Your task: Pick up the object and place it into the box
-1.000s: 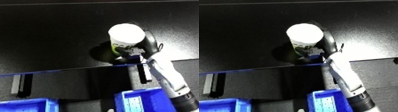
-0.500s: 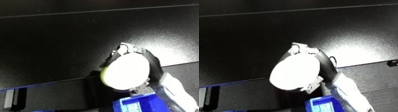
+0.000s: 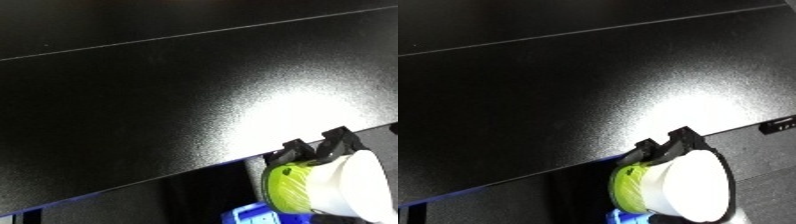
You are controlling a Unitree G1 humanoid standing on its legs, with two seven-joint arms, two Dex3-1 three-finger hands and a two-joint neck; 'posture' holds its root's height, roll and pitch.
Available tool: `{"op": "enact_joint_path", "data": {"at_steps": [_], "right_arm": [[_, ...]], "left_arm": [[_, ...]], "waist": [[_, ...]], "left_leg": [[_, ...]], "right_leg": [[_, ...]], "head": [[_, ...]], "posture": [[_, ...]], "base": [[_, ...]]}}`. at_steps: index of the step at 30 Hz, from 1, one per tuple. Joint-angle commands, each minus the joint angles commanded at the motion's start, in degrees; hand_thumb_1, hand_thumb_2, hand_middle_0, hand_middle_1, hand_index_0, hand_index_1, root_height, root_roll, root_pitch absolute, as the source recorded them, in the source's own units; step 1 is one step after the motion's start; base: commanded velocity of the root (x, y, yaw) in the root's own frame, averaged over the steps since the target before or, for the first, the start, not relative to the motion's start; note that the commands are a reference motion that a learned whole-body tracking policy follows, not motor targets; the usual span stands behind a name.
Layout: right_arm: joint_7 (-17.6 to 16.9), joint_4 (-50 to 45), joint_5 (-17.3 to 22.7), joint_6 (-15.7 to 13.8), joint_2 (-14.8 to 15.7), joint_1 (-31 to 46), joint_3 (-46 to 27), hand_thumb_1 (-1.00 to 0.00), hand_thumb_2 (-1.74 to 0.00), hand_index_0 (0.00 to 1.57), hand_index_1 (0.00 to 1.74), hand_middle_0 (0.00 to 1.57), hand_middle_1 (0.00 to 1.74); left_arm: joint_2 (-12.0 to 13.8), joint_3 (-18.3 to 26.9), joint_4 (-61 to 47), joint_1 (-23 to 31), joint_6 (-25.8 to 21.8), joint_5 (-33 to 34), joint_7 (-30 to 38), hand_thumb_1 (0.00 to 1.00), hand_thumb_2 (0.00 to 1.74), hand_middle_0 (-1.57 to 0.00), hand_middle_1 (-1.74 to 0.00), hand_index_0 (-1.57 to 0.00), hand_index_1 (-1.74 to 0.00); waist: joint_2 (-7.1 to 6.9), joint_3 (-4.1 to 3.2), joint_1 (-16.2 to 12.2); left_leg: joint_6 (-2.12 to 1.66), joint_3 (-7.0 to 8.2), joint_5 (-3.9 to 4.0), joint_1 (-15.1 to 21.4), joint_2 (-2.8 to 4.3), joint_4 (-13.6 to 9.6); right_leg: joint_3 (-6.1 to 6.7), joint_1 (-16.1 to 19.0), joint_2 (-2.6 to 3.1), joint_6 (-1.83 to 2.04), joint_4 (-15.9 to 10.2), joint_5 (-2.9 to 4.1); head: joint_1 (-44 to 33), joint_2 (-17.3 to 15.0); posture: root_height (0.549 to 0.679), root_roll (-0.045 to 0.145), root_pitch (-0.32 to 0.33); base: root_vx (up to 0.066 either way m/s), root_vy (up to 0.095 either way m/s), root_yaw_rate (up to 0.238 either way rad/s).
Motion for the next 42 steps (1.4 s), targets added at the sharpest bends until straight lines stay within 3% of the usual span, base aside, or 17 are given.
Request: {"op": "enact_joint_path", "data": {"at_steps": [6, 11, 18, 25, 30, 35, 42], "right_arm": [[-4.0, 15.6, 0.2, -8.6, 4.3, 5.6, -2.8, -0.85, -1.48, 1.33, 1.48, 1.33, 1.48], [-7.0, 26.4, -4.0, -10.0, 5.0, 6.7, -0.9, -0.85, -1.48, 1.33, 1.48, 1.33, 1.48], [-10.8, 40.6, -12.1, -7.3, 1.7, 2.6, 4.5, -0.85, -1.48, 1.33, 1.48, 1.33, 1.48], [-9.1, 53.3, -12.7, -0.5, 1.1, -0.7, 6.5, -0.85, -1.48, 1.33, 1.48, 1.33, 1.48], [-9.9, 60.9, -11.1, 5.2, 1.0, -3.3, 6.2, -0.85, -1.48, 1.33, 1.48, 1.33, 1.48], [-10.9, 66.2, -12.5, 7.8, 0.0, -6.3, 5.5, -0.6, -1.04, 0.94, 1.04, 0.94, 1.04], [-13.2, 70.4, -15.9, 7.3, -1.6, -7.4, 4.3, -0.25, -0.44, 0.39, 0.44, 0.39, 0.44]], "left_arm": [[-0.4, -0.1, -0.4, 0.1, -1.0, -2.2, 0.6, 0.0, 0.0, 0.0, 0.0, 0.0, 0.0], [-0.4, -0.3, -0.3, -1.4, -0.3, -3.2, 0.7, 0.0, 0.0, 0.0, 0.0, 0.0, 0.0], [-0.4, -1.5, -0.7, -2.4, 0.6, -3.8, 0.5, 0.0, 0.0, 0.0, 0.0, 0.0, 0.0], [-0.6, -2.2, -0.1, -3.8, 1.6, -3.0, 0.6, 0.0, 0.0, 0.0, 0.0, 0.0, 0.0], [-0.7, -3.0, 1.0, -4.8, 2.0, -2.0, 0.6, 0.0, 0.0, 0.0, 0.0, 0.0, 0.0], [-0.6, -3.5, 1.8, -5.6, 2.4, -1.6, 0.5, 0.0, 0.0, 0.0, 0.0, 0.0, 0.0], [-0.2, -3.5, 2.5, -6.0, 3.0, -1.2, 0.2, 0.0, 0.0, 0.0, 0.0, 0.0, 0.0]], "waist": [[-0.02, 0.59, -1.3], [0.56, 1.33, -1.5], [1.6, 2.01, -0.5], [2.48, 1.56, 0.8], [3.02, 1.0, 2.0], [3.46, 0.37, 2.8], [3.7, -0.12, 3.1]], "left_leg": [[0.58, 0.25, 0.52, 0.1, -0.19, -0.5], [0.82, 0.38, 0.99, 0.5, -0.89, -1.5], [0.84, 0.33, 1.25, 0.8, -1.89, -1.9], [1.35, 0.47, 0.33, 0.8, -2.41, -1.5], [1.72, 0.39, -0.33, 0.8, -2.81, -0.9], [2.11, 0.37, -1.09, 1.0, -3.21, -0.8], [2.28, 0.4, -1.44, 0.3, -3.55, 0.2]], "right_leg": [[0.06, 0.0, 0.73, -0.25, -0.5, 0.29], [0.21, 0.4, 1.33, -0.71, -1.6, 0.28], [0.22, 1.0, 1.76, -1.49, -2.0, -0.03], [0.01, 1.1, 1.62, -1.76, -1.6, -0.24], [-0.12, 1.3, 1.48, -2.0, -1.2, -0.38], [-0.12, 1.4, 1.57, -2.2, -0.8, -0.52], [-0.1, 0.9, 1.85, -2.47, -0.1, -0.62]], "head": [[0.3, -2.5], [4.8, -7.3], [13.5, -13.8], [20.1, -19.8], [22.5, -21.4], [25.3, -22.2], [26.3, -22.0]], "posture": [[0.619, 0.077, -0.006], [0.621, 0.077, -0.006], [0.621, 0.076, -0.011], [0.62, 0.075, -0.015], [0.619, 0.073, -0.021], [0.618, 0.071, -0.024], [0.616, 0.07, -0.025]], "base": [[-0.033, 0.028, -0.099], [-0.028, 0.035, -0.035], [-0.004, 0.024, 0.008], [0.006, 0.013, 0.042], [0.019, -0.009, 0.053], [0.016, -0.008, 0.04], [0.008, -0.009, 0.014]]}}
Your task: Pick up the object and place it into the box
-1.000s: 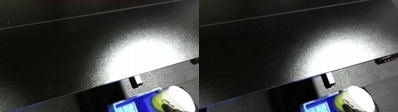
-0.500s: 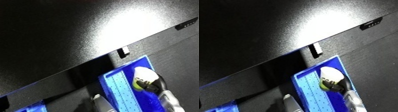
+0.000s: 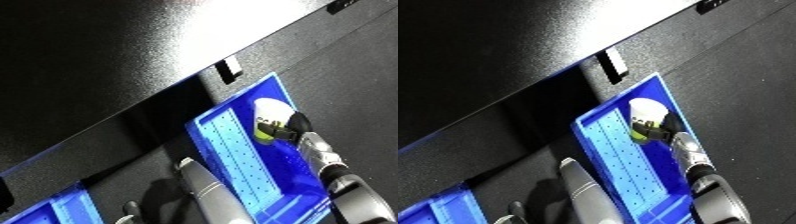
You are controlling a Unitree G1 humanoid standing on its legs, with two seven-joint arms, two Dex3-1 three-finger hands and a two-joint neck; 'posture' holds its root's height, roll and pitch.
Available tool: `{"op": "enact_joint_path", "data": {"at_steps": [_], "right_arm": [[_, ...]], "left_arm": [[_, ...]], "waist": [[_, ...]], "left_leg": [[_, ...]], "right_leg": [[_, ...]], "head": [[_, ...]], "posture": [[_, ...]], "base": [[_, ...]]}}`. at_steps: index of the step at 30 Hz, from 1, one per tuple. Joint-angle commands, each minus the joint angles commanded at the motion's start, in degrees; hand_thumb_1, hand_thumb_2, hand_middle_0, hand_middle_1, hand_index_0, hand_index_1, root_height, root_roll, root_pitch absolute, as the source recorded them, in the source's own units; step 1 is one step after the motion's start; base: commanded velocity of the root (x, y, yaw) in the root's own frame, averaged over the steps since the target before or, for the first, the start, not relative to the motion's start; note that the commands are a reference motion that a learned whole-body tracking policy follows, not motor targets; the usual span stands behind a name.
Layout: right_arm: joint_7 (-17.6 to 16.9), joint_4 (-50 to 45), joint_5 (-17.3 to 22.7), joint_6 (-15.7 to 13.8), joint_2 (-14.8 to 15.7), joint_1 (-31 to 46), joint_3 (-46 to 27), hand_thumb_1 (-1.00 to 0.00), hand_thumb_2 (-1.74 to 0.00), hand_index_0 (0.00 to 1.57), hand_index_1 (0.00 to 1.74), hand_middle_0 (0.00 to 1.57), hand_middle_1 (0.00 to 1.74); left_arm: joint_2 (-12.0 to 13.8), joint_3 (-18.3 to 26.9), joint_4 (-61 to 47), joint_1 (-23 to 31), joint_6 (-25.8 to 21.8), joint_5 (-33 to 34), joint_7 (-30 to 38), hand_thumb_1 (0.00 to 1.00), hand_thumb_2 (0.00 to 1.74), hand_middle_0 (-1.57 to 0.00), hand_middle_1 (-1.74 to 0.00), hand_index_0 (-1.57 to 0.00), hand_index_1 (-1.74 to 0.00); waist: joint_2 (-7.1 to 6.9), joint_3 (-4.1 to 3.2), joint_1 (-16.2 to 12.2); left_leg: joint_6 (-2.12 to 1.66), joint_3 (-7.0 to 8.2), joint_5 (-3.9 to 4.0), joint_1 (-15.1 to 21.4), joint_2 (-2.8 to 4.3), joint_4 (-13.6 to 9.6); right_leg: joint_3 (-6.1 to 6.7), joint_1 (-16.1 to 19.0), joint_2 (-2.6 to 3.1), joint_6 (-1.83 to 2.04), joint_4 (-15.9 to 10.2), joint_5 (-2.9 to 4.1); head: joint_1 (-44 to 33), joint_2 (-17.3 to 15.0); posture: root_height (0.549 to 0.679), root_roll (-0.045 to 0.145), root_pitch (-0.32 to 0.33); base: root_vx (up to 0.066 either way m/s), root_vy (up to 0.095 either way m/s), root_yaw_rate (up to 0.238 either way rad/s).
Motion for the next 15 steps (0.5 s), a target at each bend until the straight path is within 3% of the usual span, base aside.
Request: {"op": "enact_joint_path", "data": {"at_steps": [5, 15], "right_arm": [[-2.0, 0.7, -2.0, -2.3, -0.4, 0.1, -0.6, 0.0, 0.0, 0.0, 0.0, 0.0, 0.0], [-0.8, 0.8, -1.1, -3.4, 0.1, -0.1, -0.3, 0.0, 0.0, 0.0, 0.0, 0.0, 0.0]], "left_arm": [[0.3, -0.2, 0.2, -0.4, 0.2, -0.3, 0.0, 0.0, 0.0, 0.0, 0.0, 0.0, 0.0], [0.6, -0.5, 0.5, -1.5, 0.6, -0.6, 0.0, 0.0, 0.0, 0.0, 0.0, 0.0, 0.0]], "waist": [[-0.08, -0.1, 0.0], [-0.1, -0.01, -0.1]], "left_leg": [[0.3, -0.03, -0.63, -0.6, -0.23, 0.7], [0.48, 0.0, -0.97, -2.3, -0.51, 2.2]], "right_leg": [[0.0, -0.6, 0.25, -0.1, 0.6, -0.06], [0.0, -1.9, 0.58, -0.23, 1.6, -0.14]], "head": [[-0.6, 0.2], [-1.0, 0.8]], "posture": [[0.615, 0.069, -0.023], [0.612, 0.07, -0.015]], "base": [[-0.004, -0.016, 0.001], [-0.02, -0.01, 0.0]]}}
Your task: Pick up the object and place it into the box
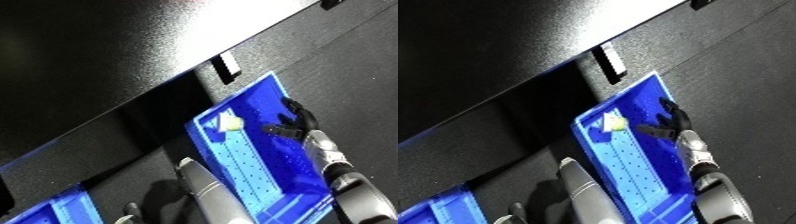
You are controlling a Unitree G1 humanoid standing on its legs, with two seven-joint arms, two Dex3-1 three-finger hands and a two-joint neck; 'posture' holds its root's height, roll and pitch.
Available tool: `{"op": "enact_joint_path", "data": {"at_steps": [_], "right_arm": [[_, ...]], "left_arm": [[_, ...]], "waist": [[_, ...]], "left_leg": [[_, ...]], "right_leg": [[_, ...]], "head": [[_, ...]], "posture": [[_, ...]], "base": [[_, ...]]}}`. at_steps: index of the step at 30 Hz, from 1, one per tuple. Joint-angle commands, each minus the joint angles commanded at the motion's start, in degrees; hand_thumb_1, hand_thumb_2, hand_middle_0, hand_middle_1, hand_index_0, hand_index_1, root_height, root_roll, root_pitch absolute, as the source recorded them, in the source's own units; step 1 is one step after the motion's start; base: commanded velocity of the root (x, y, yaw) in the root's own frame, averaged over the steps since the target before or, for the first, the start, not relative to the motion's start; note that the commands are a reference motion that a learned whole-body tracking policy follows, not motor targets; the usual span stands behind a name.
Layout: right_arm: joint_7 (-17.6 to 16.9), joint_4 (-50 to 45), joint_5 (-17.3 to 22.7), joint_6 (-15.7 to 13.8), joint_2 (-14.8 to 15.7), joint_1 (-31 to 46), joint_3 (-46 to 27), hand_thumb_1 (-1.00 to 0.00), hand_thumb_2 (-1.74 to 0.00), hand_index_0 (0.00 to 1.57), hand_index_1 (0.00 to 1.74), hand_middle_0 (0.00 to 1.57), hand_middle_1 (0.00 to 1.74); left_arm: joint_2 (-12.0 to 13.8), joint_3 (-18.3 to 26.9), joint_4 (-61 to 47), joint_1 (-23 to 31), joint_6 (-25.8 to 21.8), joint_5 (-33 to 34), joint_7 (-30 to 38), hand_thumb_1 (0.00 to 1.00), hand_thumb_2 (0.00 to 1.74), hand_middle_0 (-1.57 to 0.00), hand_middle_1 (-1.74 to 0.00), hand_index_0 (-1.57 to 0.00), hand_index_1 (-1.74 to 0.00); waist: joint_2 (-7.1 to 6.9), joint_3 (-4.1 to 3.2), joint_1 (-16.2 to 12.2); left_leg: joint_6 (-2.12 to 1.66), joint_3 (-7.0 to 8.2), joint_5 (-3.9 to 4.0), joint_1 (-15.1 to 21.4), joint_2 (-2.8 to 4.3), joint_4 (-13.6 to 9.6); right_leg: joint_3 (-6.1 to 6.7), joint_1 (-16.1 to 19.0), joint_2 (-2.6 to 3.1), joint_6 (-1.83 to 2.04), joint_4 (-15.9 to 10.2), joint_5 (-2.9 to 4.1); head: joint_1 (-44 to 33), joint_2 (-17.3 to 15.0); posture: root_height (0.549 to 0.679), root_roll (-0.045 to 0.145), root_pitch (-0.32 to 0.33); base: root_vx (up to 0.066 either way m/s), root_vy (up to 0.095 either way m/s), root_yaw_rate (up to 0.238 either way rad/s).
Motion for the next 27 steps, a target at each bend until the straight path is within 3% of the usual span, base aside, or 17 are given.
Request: {"op": "enact_joint_path", "data": {"at_steps": [4, 9, 13, 19, 27], "right_arm": [[1.4, 0.0, 0.2, 0.2, 0.3, 0.0, 0.3, 0.0, 0.0, 0.0, 0.0, 0.0, 0.0], [4.0, -1.2, -5.2, -0.7, 0.5, -0.3, 2.4, 0.0, 0.0, 0.0, 0.0, 0.0, 0.0], [7.1, -4.6, -6.1, 0.4, 1.0, -0.9, 5.1, 0.0, 0.0, 0.0, 0.0, 0.0, 0.0], [10.2, -9.1, -7.2, 1.7, 2.6, -1.2, 9.2, 0.0, 0.0, 0.0, 0.0, 0.0, 0.0], [10.6, -11.6, -12.4, 4.6, 3.4, -2.6, 13.0, 0.0, 0.0, 0.0, 0.0, 0.0, 0.0]], "left_arm": [[0.2, 0.0, 0.2, 0.0, -0.1, -0.1, -0.3, 0.0, 0.0, 0.0, 0.0, 0.0, 0.0], [0.2, -0.2, -0.1, 0.2, -0.6, -0.3, 0.0, 0.0, 0.0, 0.0, 0.0, 0.0, 0.0], [0.7, -0.1, -0.7, 0.1, -1.2, 0.1, 0.5, 0.0, 0.0, 0.0, 0.0, 0.0, 0.0], [1.9, 0.0, -1.5, -0.6, -1.9, 0.3, 1.7, 0.0, 0.0, 0.0, 0.0, 0.0, 0.0], [2.6, 0.5, -1.7, -1.9, -1.3, 0.7, 3.3, 0.0, 0.0, 0.0, 0.0, 0.0, 0.0]], "waist": [[0.06, -0.1, 0.1], [-0.19, -0.23, 0.6], [-0.84, -0.39, 1.5], [-2.31, -0.75, 3.1], [-3.76, -1.61, 5.0]], "left_leg": [[0.03, 0.03, -0.11, -0.4, -0.03, 0.4], [-0.04, -0.17, -0.31, -0.8, -0.05, 1.1], [-0.02, -0.71, -0.27, -1.1, -0.22, 1.2], [0.01, -1.89, 0.35, -1.4, -0.37, 0.6], [0.08, -3.2, 1.24, -1.6, 0.02, 0.7]], "right_leg": [[-0.05, -0.3, -0.03, -0.09, 0.3, -0.12], [-0.37, -0.4, -0.31, -0.17, 0.8, -0.39], [-0.74, -0.3, -0.52, -0.18, 0.8, -0.57], [-1.73, 0.1, -0.97, 0.2, 0.6, -0.52], [-3.46, 0.9, -2.22, 0.65, 0.9, -0.7]], "head": [[-1.3, 0.3], [-5.9, 1.1], [-12.1, 2.8], [-20.1, 5.0], [-34.5, 6.0]], "posture": [[0.611, 0.071, -0.014], [0.61, 0.072, -0.018], [0.609, 0.072, -0.019], [0.61, 0.064, -0.017], [0.609, 0.053, -0.025]], "base": [[-0.014, 0.004, 0.004], [-0.009, -0.006, 0.056], [-0.015, -0.04, 0.122], [-0.012, -0.064, 0.124], [0.022, -0.041, 0.13]]}}
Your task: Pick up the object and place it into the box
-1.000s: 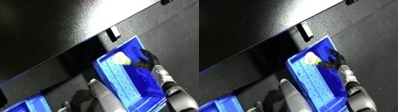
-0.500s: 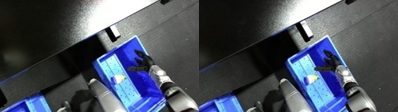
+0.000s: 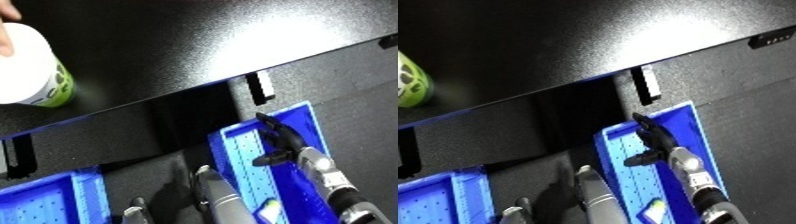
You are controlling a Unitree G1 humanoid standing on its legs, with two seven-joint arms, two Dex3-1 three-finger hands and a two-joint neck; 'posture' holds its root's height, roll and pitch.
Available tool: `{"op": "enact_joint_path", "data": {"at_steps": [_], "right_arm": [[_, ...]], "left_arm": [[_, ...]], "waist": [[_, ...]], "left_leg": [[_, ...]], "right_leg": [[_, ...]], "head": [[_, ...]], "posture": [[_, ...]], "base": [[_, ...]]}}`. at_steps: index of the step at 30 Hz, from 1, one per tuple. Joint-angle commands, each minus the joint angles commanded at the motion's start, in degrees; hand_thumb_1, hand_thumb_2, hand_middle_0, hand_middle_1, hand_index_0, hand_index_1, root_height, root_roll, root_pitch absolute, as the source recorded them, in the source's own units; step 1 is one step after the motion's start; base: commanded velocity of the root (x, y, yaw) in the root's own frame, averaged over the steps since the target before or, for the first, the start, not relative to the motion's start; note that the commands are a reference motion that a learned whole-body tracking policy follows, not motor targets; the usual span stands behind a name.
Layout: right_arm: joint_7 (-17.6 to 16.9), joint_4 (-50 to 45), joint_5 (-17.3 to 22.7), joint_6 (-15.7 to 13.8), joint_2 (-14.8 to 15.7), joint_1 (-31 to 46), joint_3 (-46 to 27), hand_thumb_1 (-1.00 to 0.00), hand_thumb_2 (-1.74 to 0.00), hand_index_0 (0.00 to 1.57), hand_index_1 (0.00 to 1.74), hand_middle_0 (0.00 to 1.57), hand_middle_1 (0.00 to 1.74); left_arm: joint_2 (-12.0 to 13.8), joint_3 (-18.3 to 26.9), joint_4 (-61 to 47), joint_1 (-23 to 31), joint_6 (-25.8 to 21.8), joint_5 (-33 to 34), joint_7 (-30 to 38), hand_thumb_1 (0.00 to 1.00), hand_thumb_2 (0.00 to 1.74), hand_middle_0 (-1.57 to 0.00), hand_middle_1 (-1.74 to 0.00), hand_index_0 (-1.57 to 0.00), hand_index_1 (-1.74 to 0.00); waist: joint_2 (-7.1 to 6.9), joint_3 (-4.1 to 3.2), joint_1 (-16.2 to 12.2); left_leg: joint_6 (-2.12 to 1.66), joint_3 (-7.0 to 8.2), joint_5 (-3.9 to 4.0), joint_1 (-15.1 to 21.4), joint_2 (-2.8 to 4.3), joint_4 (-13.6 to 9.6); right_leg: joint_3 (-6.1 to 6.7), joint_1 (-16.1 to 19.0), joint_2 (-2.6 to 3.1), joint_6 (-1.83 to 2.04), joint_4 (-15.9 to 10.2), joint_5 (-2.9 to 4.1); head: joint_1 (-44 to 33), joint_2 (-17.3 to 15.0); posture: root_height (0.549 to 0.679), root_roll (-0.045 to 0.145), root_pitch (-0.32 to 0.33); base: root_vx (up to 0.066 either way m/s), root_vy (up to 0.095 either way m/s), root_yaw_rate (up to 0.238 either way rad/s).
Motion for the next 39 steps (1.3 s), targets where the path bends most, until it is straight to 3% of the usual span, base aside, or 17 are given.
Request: {"op": "enact_joint_path", "data": {"at_steps": [8, 15, 19, 27, 35, 39], "right_arm": [[-0.9, 1.1, -2.7, 3.4, 0.9, -1.2, 2.1, 0.0, 0.0, 0.0, 0.0, 0.0, 0.0], [-3.5, 1.0, -2.3, 3.8, 1.9, -0.1, 2.5, 0.0, 0.0, 0.0, 0.0, 0.0, 0.0], [-5.4, -0.4, -2.2, 4.0, 2.6, 1.5, 2.8, 0.0, 0.0, 0.0, 0.0, 0.0, 0.0], [-5.6, -1.3, -2.4, 4.8, 3.3, 3.0, 3.4, 0.0, 0.0, 0.0, 0.0, 0.0, 0.0], [-4.9, -0.5, -2.2, 4.6, 3.3, 4.1, 3.0, 0.0, 0.0, 0.0, 0.0, 0.0, 0.0], [-5.1, -0.1, -1.2, 4.0, 3.3, 5.0, 2.4, 0.0, 0.0, 0.0, 0.0, 0.0, 0.0]], "left_arm": [[1.1, -0.1, 0.4, -2.4, 1.4, 1.6, 0.4, 0.0, 0.0, 0.0, 0.0, 0.0, 0.0], [0.9, -0.3, -0.1, -2.2, -0.4, 1.0, 0.0, 0.0, 0.0, 0.0, 0.0, 0.0, 0.0], [1.0, -0.2, -1.9, -1.2, -1.2, 0.6, -0.5, 0.0, 0.0, 0.0, 0.0, 0.0, 0.0], [1.0, 1.4, -6.1, 0.6, -1.7, -4.0, -2.7, 0.0, 0.0, 0.0, 0.0, 0.0, 0.0], [2.1, 4.1, -18.1, 1.4, -8.3, -14.0, -5.7, 0.0, 0.0, 0.0, 0.0, 0.0, 0.0], [3.2, 5.0, -28.6, 2.6, -4.7, -22.9, -14.0, 0.0, 0.0, 0.0, 0.0, 0.0, 0.0]], "waist": [[-0.9, -0.2, 2.1], [-0.47, 0.62, 3.3], [-0.16, 1.03, 3.9], [-0.34, 1.92, 4.8], [-0.24, 2.88, 6.0], [0.05, 3.43, 7.0]], "left_leg": [[-0.15, -1.32, 1.84, 0.2, -0.3, -1.0], [-0.42, -2.24, 2.84, 0.5, -0.93, -1.4], [-0.39, -2.61, 2.76, 0.6, -1.5, -0.9], [0.16, -3.14, 2.18, 0.8, -1.84, 0.6], [0.36, -3.56, 1.91, 0.1, -2.04, 1.4], [0.49, -4.0, 1.76, -0.1, -2.27, 1.3]], "right_leg": [[-1.93, 0.9, -1.09, 0.77, -0.3, 0.65], [-2.99, 1.4, -2.03, 1.11, 0.6, 0.31], [-3.35, 1.7, -2.54, 1.31, 1.2, -0.03], [-4.11, 2.5, -3.08, 1.6, 2.0, -0.78], [-4.59, 2.0, -3.43, 2.03, 2.9, -1.05], [-4.86, 1.9, -3.61, 2.34, 2.8, -0.76]], "head": [[-13.0, 3.3], [-26.0, 6.4], [-32.7, 7.5], [-41.8, 10.3], [-41.3, 11.0], [-40.0, 10.9]], "posture": [[0.609, 0.041, -0.035], [0.607, 0.043, -0.05], [0.606, 0.046, -0.057], [0.604, 0.045, -0.068], [0.601, 0.04, -0.069], [0.601, 0.036, -0.068]], "base": [[0.034, -0.049, 0.208], [0.032, 0.006, 0.17], [0.025, 0.01, 0.149], [0.019, 0.014, 0.006], [0.001, 0.022, 0.005], [0.0, 0.013, 0.063]]}}
